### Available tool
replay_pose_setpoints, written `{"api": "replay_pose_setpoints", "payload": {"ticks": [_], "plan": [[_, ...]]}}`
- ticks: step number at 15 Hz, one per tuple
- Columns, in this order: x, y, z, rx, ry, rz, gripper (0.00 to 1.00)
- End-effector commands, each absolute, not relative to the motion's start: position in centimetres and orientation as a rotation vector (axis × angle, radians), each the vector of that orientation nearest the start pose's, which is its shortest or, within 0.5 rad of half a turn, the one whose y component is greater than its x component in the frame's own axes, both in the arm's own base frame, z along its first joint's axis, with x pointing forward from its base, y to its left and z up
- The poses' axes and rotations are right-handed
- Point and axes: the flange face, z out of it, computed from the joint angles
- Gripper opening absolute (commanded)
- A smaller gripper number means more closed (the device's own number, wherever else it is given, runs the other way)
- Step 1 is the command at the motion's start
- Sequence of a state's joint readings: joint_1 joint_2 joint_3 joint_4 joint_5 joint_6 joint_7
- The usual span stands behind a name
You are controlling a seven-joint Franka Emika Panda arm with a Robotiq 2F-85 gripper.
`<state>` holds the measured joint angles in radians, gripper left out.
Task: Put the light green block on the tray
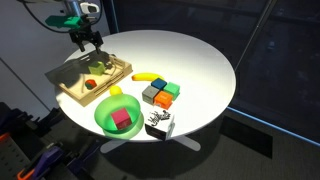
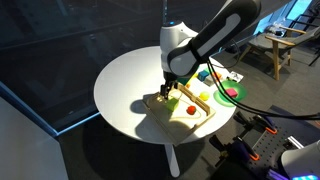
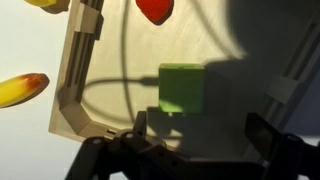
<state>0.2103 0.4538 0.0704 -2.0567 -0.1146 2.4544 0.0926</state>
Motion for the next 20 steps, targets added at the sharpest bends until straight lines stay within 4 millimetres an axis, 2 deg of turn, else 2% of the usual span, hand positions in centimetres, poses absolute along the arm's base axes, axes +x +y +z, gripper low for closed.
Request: {"api": "replay_pose_setpoints", "payload": {"ticks": [1,8,20], "plan": [[55.9,14.7,24.3,-3.163,-0.392,0.067,1.00],[54.7,12.6,28.6,-3.172,-0.333,-0.011,1.00],[50.1,10.4,36.0,-3.123,-0.235,-0.126,1.00]]}}
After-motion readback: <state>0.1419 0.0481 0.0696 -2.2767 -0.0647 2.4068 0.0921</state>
